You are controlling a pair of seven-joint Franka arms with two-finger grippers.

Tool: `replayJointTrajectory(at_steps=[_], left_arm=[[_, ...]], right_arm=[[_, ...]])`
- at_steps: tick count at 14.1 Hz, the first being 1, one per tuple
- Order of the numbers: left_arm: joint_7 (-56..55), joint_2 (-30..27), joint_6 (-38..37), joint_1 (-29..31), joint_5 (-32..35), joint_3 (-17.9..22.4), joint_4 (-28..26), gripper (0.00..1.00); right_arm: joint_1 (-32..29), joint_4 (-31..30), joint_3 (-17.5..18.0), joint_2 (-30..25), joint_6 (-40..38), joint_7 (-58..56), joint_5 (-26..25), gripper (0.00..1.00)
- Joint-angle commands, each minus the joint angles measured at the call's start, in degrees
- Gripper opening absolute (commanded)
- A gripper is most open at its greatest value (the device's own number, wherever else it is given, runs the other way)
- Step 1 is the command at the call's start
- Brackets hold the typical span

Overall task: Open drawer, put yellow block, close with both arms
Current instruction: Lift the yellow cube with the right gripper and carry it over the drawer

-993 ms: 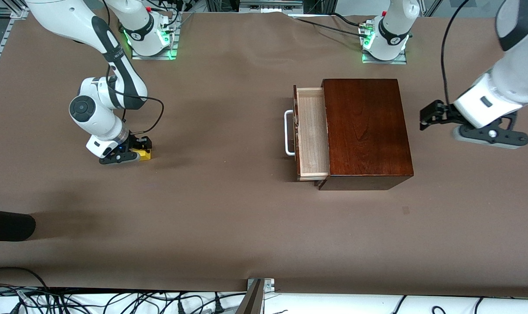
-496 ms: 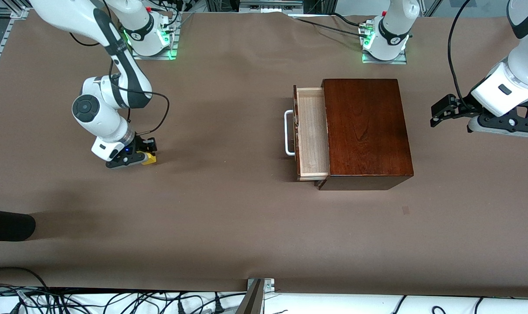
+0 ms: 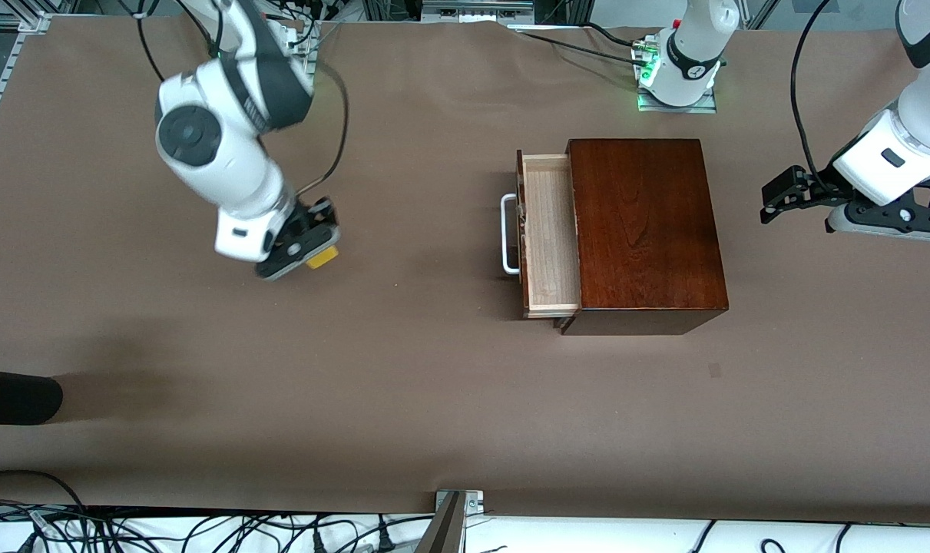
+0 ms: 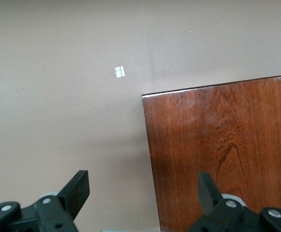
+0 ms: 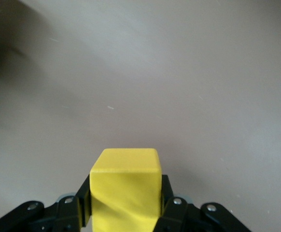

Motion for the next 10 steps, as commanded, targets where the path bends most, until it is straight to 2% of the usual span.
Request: replayJointTrajectory(at_steps=[1,3,6,8,10], left_arm=[[-0.63,-0.37,-1.69,1.32,-0.70,-0.09,0.27,1.00],[-0.89,-0.29,-2.14,1.32,-0.70,-0.35,0.53,1.00],[-0.89,-0.29,-2.23,1.32,-0.70,-0.62,0.53,1.00],[-0.55,-0.37,-2.40,1.32,-0.70,-0.62,0.53,1.00],[-0.63,-0.37,-2.40,1.32,-0.70,-0.71,0.53,1.00]], right_arm=[[6.53,9.02,-0.12,3.89,-4.39,-1.30,0.04,0.00],[12.76,12.35,-0.12,5.37,-4.49,-1.56,-2.84,0.00],[22.08,20.96,-0.21,11.51,-4.66,-1.57,-4.96,0.00],[27.19,27.37,-0.12,16.34,-4.93,-2.79,-10.47,0.00],[31.41,32.39,-0.21,20.39,-5.01,-5.95,-13.14,0.00]])
